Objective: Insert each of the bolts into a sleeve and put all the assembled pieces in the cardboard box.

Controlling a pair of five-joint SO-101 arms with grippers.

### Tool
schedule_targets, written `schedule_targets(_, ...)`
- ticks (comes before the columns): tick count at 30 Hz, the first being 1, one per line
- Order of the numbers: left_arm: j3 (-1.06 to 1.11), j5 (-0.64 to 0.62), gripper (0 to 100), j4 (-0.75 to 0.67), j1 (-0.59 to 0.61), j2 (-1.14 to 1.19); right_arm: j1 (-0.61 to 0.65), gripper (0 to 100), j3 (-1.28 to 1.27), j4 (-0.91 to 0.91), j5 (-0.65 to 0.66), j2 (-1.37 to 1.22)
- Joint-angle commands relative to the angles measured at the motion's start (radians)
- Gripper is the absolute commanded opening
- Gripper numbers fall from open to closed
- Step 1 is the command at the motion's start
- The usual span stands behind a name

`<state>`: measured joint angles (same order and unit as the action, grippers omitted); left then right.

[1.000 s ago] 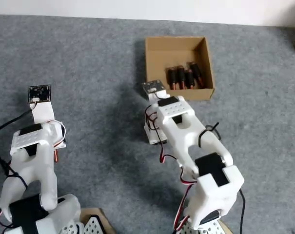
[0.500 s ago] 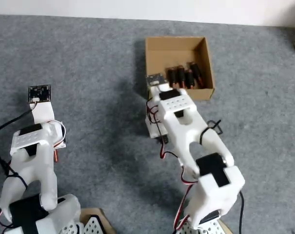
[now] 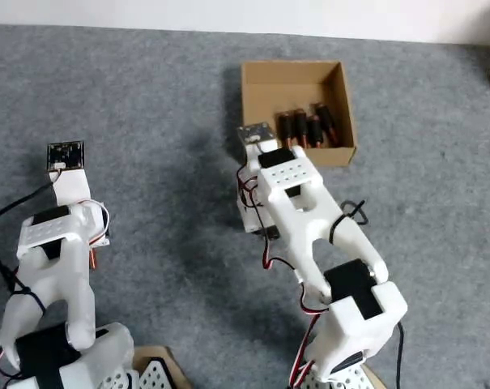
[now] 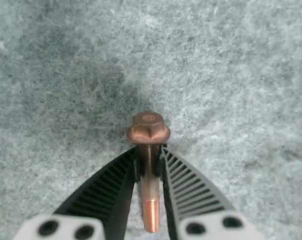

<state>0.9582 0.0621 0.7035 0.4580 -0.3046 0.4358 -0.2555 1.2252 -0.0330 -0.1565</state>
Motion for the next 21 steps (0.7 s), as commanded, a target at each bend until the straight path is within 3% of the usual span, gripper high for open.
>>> schedule_targets(1,-0.036,0.006,0,-0.015,-0.024,-0.041,0.012,18.4,0.038,-0.07,0.02,0.056)
schedule_targets(17,-0.036,0.008,0,-0.015,-0.039,-0.041,0.004,18.4,0.042,-0.117,0.04,-0.079)
schedule_targets(21,-0.036,0.008,0,-0.015,-0.039,-0.041,0.004,12.8,0.038,-0.124,0.04,-0.081)
